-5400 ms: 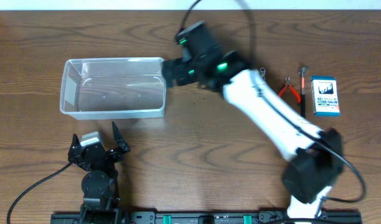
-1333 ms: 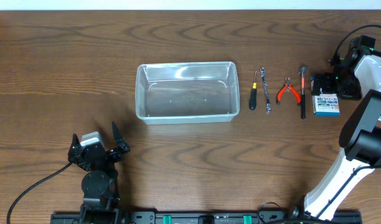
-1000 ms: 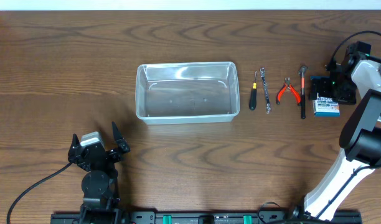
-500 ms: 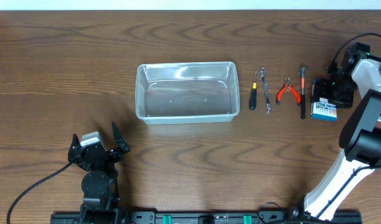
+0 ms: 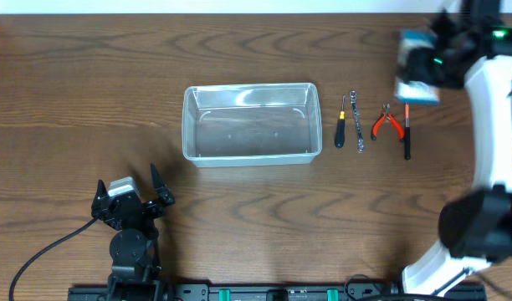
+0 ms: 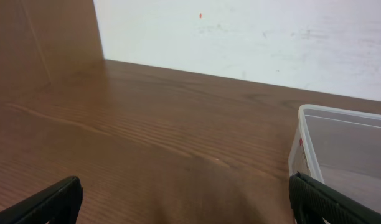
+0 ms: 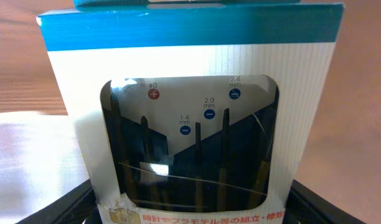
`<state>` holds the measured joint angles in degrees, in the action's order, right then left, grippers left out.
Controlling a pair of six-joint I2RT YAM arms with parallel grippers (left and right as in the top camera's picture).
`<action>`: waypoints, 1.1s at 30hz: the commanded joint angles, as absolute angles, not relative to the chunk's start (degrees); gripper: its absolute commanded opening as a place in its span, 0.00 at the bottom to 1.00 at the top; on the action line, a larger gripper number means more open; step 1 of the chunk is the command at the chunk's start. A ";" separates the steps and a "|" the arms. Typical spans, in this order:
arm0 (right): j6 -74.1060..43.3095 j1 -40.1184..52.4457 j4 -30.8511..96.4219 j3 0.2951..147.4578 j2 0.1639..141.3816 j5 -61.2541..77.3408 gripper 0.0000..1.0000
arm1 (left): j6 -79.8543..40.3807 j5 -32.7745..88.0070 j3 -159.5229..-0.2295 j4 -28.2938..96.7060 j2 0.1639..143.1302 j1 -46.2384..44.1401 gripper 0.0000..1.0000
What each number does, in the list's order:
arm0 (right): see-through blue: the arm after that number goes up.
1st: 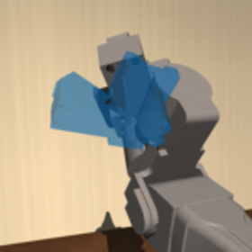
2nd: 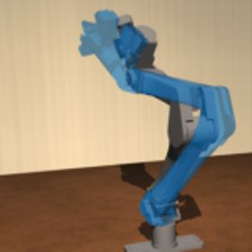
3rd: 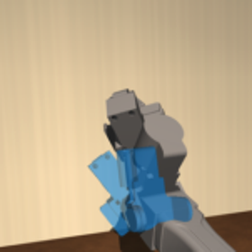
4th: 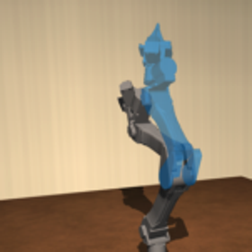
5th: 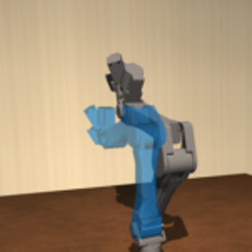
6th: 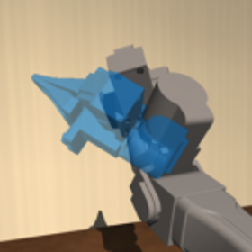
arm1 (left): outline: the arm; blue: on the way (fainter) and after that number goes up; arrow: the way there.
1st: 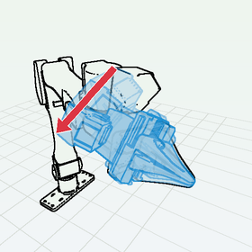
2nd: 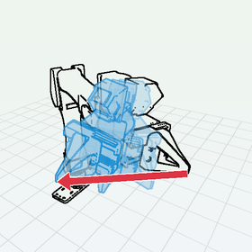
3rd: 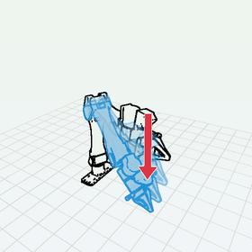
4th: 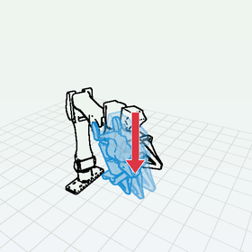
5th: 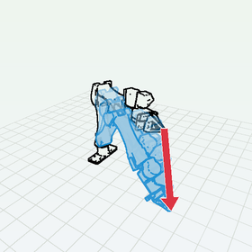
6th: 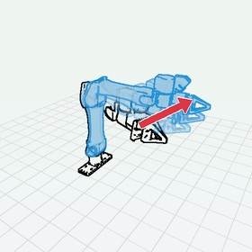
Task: Pack container
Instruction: 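Lower the box into the container's right end and open the gripper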
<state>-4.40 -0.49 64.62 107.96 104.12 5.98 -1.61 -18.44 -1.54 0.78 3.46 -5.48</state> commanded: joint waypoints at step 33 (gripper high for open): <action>-40.71 34.46 63.94 103.77 122.50 -15.18 0.51 | -1.52 -19.57 -0.23 2.35 3.25 -5.65 0.98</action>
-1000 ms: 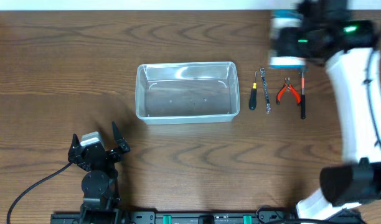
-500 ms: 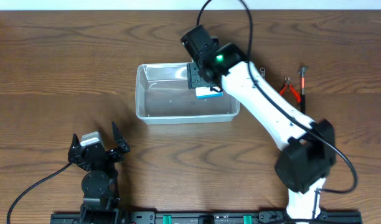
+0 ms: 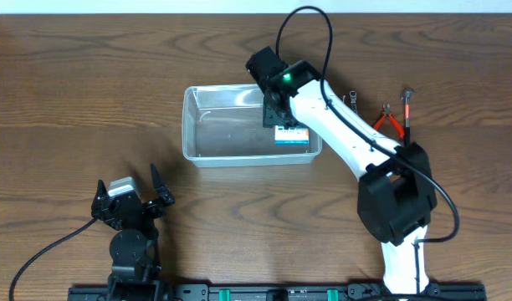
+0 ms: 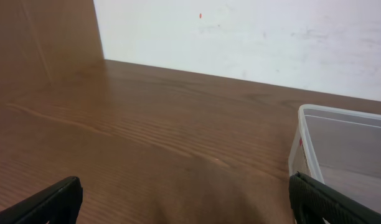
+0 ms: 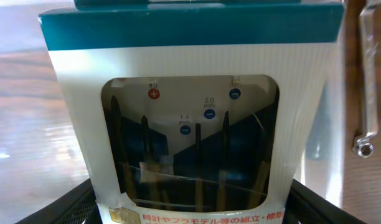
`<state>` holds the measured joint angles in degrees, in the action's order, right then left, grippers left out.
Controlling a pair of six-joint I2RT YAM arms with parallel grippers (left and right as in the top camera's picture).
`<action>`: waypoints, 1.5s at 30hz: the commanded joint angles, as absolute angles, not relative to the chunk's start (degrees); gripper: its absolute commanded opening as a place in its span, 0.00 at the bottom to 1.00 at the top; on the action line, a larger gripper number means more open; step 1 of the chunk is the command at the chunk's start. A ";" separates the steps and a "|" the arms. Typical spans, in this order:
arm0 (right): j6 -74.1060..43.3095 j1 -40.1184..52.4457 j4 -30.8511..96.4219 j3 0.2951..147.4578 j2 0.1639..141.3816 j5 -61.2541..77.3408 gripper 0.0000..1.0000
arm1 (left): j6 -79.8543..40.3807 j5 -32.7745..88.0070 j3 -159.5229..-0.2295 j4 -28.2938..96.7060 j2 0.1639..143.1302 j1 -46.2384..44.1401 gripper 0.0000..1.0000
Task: Pack container
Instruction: 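Lower the box into the container's right end and open the gripper, then move the right gripper to the red-handled hammer and grasp it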
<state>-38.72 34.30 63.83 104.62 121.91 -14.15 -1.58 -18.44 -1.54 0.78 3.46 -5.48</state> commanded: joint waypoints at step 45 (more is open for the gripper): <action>-3.60 -10.83 47.55 89.76 120.20 1.87 0.80 | -1.52 -19.57 -0.23 2.35 3.25 -5.65 0.98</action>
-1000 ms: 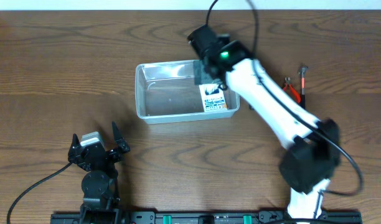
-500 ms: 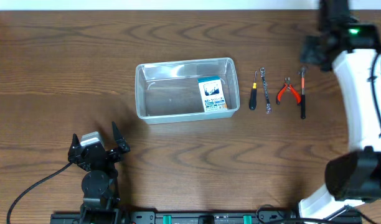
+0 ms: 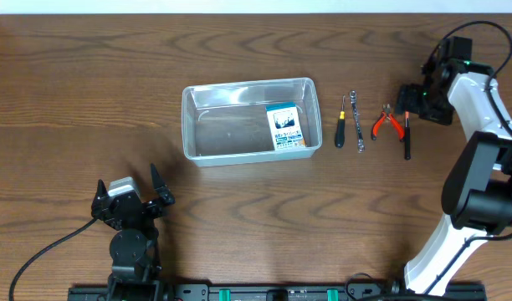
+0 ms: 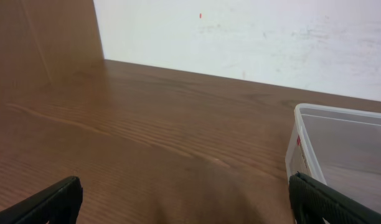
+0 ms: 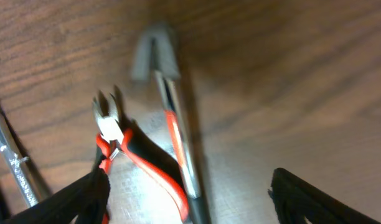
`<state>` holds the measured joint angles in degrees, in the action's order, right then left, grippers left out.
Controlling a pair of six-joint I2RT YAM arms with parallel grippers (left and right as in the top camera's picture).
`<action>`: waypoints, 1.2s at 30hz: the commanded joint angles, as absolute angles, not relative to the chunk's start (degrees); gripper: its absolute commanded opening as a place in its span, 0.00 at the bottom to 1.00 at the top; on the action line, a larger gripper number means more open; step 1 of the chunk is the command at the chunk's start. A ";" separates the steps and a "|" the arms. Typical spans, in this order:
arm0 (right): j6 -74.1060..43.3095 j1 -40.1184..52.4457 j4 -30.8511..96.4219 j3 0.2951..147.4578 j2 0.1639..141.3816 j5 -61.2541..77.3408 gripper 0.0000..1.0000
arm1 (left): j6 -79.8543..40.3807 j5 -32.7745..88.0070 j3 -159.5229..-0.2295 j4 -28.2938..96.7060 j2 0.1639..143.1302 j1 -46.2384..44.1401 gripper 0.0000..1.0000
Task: Pack container
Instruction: 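Move the right gripper to the red-handled hammer and grasp it, then lift the hammer and carry it toward the container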
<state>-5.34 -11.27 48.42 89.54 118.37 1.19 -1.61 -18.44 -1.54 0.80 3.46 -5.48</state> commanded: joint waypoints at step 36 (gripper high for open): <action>-6.76 -7.55 63.40 107.81 110.41 -2.50 0.01 | -1.52 -19.55 -0.23 2.35 3.25 -5.65 0.98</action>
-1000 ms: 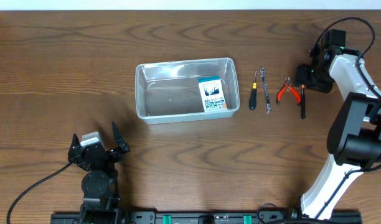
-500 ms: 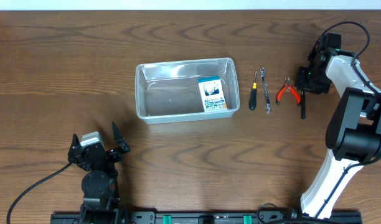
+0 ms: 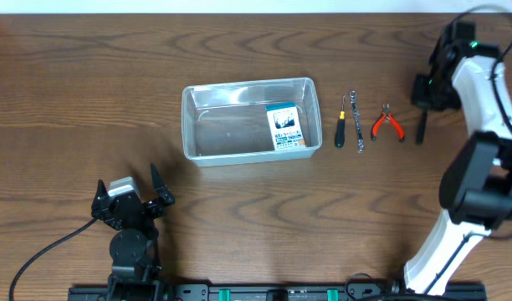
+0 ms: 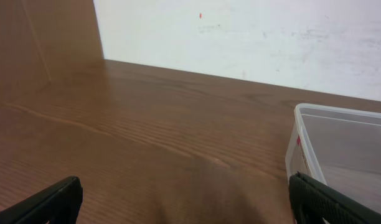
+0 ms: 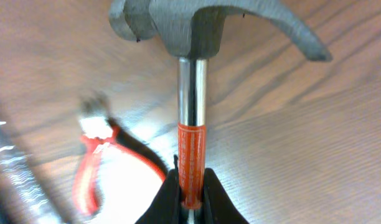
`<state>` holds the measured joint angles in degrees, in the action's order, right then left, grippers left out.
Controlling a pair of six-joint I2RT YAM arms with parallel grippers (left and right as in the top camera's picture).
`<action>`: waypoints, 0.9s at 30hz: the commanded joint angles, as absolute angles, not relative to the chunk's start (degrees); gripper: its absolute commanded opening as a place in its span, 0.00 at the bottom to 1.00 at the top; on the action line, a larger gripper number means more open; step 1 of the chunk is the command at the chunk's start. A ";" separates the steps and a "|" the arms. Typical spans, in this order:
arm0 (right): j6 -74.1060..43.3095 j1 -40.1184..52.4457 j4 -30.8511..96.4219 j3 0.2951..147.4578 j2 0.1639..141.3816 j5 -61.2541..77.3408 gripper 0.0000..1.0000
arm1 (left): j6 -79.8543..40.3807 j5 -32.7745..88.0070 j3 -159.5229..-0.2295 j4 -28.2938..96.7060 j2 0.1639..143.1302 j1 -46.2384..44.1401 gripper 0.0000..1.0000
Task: Pack container
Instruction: 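Lift the hammer and carry it toward the container, then lower the hammer into the container and release it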
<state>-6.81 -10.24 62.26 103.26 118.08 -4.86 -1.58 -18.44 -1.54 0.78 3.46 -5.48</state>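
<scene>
The clear plastic container point(image 3: 193, 125) stands mid-table with a blue-and-white screwdriver-set box point(image 3: 284, 127) lying in its right end. To its right lie a black screwdriver point(image 3: 340, 127), a small wrench point(image 3: 355, 122) and red pliers point(image 3: 388, 124). My right gripper point(image 5: 190, 183) is shut on the shaft of a hammer point(image 5: 192, 112), steel head away from the wrist. Overhead, the hammer point(image 3: 421, 127) sits just right of the pliers, under the right gripper point(image 3: 427, 90). My left gripper point(image 3: 130, 203) rests open near the front left, nothing between its fingers point(image 4: 50, 199).
The container's left corner point(image 4: 302, 143) shows at the right of the left wrist view, and a white wall stands beyond the table's far edge. The pliers point(image 5: 94, 162) lie blurred just left of the held hammer. Bare wood surrounds the tools.
My right gripper was open above the hammer and pliers; now it is shut on the hammer's shaft, and the hammer sits slightly further right. The left arm has not moved.
My right gripper first held the screwdriver-set box at the far right of the table, then held it in the container's right end. Later the box lay in the container and the gripper was open over the hammer. Now it grips the hammer.
</scene>
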 commanded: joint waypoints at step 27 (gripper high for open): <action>68.01 36.16 39.42 105.93 125.45 5.19 0.01 | -1.52 -19.55 -0.23 2.35 3.25 -5.65 0.98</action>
<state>61.80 36.84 41.56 105.89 123.63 5.08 -1.61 -18.44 -1.54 0.80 3.46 -5.48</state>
